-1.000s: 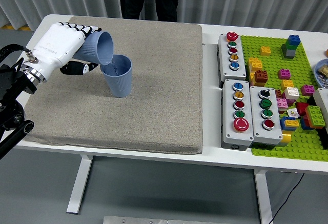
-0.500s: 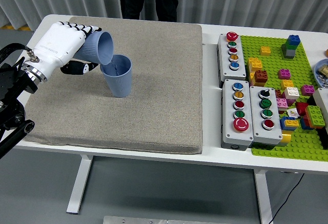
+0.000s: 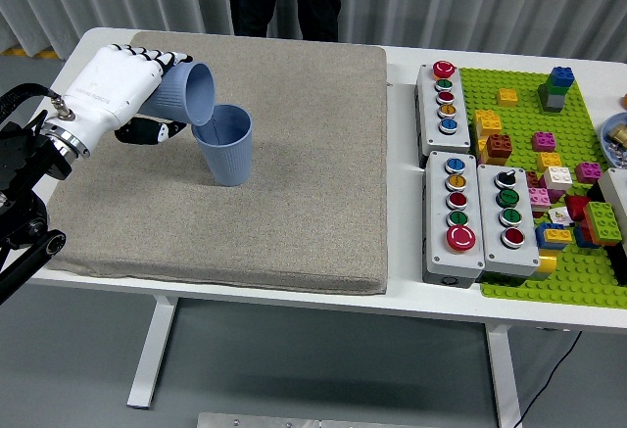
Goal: Pick cup pour cup place
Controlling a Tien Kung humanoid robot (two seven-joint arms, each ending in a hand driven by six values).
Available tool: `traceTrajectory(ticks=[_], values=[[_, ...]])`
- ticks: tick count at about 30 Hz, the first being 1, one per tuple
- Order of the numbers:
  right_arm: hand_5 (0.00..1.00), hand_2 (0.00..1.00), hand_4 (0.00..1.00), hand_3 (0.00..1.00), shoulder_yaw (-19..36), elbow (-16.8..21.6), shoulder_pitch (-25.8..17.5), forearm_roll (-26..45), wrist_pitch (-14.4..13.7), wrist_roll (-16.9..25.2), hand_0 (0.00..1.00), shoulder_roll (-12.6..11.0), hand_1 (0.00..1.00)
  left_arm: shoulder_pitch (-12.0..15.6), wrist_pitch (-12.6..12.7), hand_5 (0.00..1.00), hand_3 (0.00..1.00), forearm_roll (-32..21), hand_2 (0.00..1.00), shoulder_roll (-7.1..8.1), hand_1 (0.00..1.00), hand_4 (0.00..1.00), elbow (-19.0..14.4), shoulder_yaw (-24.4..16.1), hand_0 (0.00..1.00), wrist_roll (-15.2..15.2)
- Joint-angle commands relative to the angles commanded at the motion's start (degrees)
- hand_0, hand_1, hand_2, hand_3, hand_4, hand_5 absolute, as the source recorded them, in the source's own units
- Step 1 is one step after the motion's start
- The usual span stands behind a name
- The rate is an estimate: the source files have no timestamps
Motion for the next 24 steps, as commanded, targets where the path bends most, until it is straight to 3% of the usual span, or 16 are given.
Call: traceTrajectory(ticks=[19, 24], values=[[0.179, 0.689, 0.449, 0.65, 1.0, 0.0, 0.2, -0.3, -0.3, 0.0, 0.684, 0.2, 0.681, -0.3, -0.1, 0.002, 0.755, 0.0, 0.746, 0.21, 0.625, 0.491, -0.3, -0.2, 0.586, 0.2], [0.18, 0.689, 0.448, 0.65, 0.8, 0.0, 0.2, -0.3, -0.2, 0.0, 0.684, 0.1, 0.68, -0.4, -0.2, 0.002, 0.752, 0.0, 0.747, 0.41, 0.625, 0.487, -2.1, 0.0, 0.589, 0.5]])
